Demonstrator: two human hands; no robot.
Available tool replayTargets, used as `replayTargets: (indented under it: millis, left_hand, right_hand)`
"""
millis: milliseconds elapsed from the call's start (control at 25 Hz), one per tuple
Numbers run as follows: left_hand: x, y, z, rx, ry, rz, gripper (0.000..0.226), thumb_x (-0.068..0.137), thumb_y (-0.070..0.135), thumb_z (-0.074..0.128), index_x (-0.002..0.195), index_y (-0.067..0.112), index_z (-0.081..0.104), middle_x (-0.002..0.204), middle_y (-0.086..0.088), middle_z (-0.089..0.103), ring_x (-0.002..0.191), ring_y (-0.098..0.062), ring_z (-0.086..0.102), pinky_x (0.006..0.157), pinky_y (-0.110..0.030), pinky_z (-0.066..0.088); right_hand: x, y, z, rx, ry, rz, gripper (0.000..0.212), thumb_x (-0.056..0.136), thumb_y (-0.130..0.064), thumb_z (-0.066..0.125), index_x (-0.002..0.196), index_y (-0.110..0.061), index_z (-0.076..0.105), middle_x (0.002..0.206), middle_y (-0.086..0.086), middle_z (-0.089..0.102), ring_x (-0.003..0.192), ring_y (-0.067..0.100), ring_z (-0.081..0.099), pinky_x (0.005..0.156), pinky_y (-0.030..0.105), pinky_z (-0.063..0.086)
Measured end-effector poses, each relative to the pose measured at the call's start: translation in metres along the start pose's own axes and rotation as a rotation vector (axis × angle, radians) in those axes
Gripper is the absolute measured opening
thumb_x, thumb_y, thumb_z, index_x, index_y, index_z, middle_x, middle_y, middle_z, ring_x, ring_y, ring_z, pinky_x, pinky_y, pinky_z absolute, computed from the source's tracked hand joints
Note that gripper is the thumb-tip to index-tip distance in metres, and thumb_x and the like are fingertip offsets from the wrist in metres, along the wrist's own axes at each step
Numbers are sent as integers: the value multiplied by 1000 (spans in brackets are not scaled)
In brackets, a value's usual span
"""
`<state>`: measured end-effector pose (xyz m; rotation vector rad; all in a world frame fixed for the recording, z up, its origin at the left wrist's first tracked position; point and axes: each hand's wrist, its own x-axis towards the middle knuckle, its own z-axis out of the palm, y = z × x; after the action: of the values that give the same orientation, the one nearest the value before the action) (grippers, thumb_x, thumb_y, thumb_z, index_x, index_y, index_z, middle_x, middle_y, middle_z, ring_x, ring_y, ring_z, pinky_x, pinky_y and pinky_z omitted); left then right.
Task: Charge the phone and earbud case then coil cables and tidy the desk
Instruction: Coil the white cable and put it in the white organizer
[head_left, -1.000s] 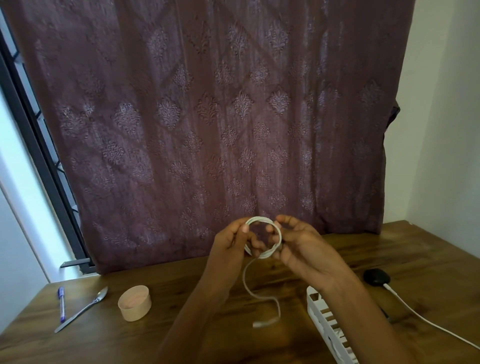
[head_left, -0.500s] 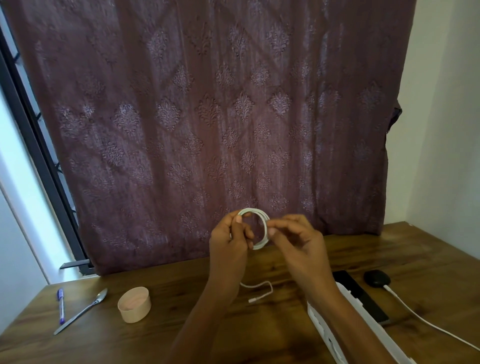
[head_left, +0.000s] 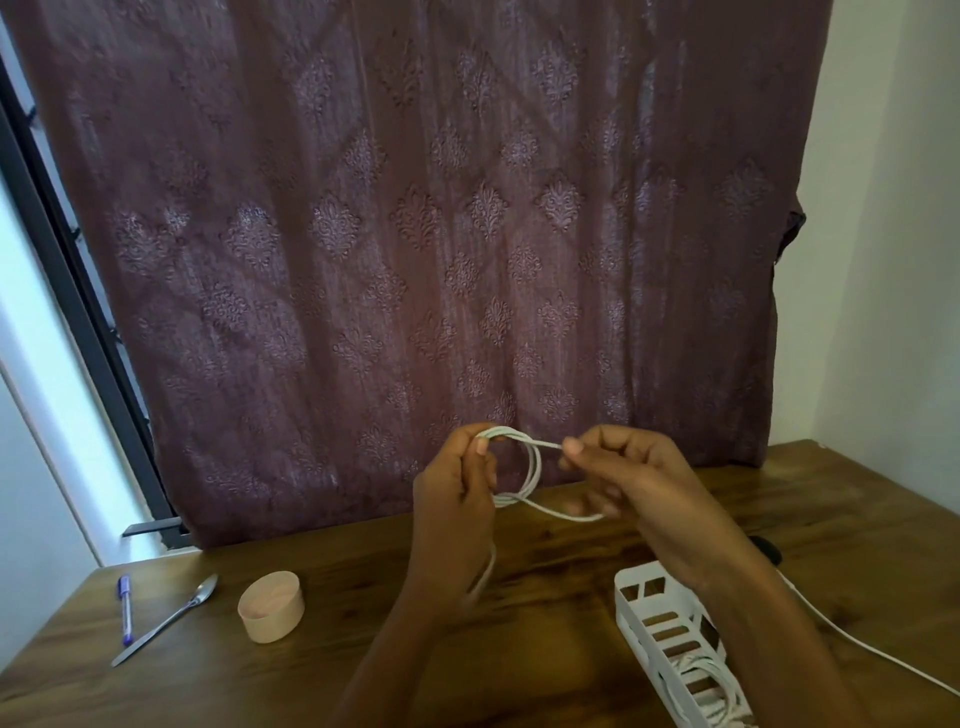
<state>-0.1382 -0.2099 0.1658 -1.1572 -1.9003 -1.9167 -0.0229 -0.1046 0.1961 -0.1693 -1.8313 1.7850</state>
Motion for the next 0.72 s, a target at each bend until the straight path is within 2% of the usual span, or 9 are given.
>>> replayTargets:
  millis: [80, 160, 240, 280, 360, 440, 520, 640, 720]
  left_hand:
    - [-3, -1, 0, 30, -13, 4, 24, 97, 11, 39, 94, 20, 62, 59, 8, 51, 51, -4, 49, 49, -14, 38]
    - [-7, -1, 2, 14, -13, -10, 25, 97, 12, 39, 94, 20, 62, 58, 8, 50, 51, -3, 47, 49, -12, 37]
    - [-9, 0, 7, -62, 10, -67, 23, 97, 15, 39, 94, 18, 61, 58, 8, 49, 50, -2, 45, 50, -15, 38]
    - [-9, 1, 9, -100, 42, -115, 23, 98, 16, 38, 95, 17, 61, 57, 8, 49, 50, -1, 45, 51, -17, 40]
    - [-7, 2, 12, -180, 114, -187, 26, 99, 17, 36, 93, 20, 61, 55, 10, 50, 50, 0, 46, 53, -18, 41]
    - [-5, 5, 14, -228, 152, -209, 28, 99, 17, 34, 88, 23, 60, 56, 10, 50, 52, -2, 46, 54, -23, 41]
    - [-5, 7, 17, -247, 184, -216, 29, 100, 16, 33, 87, 23, 59, 60, 6, 51, 54, -6, 47, 57, -28, 42]
    - [-5, 8, 22, -295, 231, -244, 29, 100, 15, 33, 86, 18, 58, 60, 3, 51, 54, -8, 48, 61, -30, 44]
    - [-4, 8, 23, -304, 248, -258, 29, 100, 14, 33, 85, 17, 58, 60, 2, 52, 52, -6, 49, 60, -28, 46]
  right_hand:
    - [4, 1, -9, -277, 106, -100, 22, 77, -24, 69, 56, -22, 66, 40, -10, 42, 42, 7, 40, 48, 20, 43]
    - [7, 3, -14, -553, 218, -224, 16, 75, -27, 72, 61, -22, 69, 44, -7, 52, 43, 7, 47, 50, 21, 44]
    - [5, 5, -17, -668, 278, -276, 16, 72, -34, 74, 63, -21, 69, 49, -4, 58, 47, 11, 52, 51, 23, 46]
    - [4, 8, -18, -629, 274, -266, 17, 70, -35, 74, 65, -20, 70, 50, -3, 57, 48, 13, 51, 51, 23, 46]
    - [-1, 14, -17, -303, 206, -193, 22, 63, -36, 75, 73, -17, 72, 54, -2, 54, 51, 12, 48, 52, 20, 45]
    - [-9, 26, -14, 77, 146, -96, 31, 55, -34, 76, 81, -17, 74, 63, 0, 62, 58, 11, 56, 57, 18, 50]
    - [-17, 41, -3, 231, 129, -81, 38, 52, -36, 79, 86, -21, 75, 77, 1, 72, 71, 11, 67, 65, 19, 54]
    - [-30, 58, 21, 152, 67, -211, 61, 40, -50, 87, 96, -32, 72, 102, -9, 71, 86, 5, 67, 69, 20, 54]
    - [-34, 69, 27, -185, 63, -359, 67, 46, -46, 87, 108, -41, 65, 118, -17, 60, 106, 4, 60, 82, 20, 52]
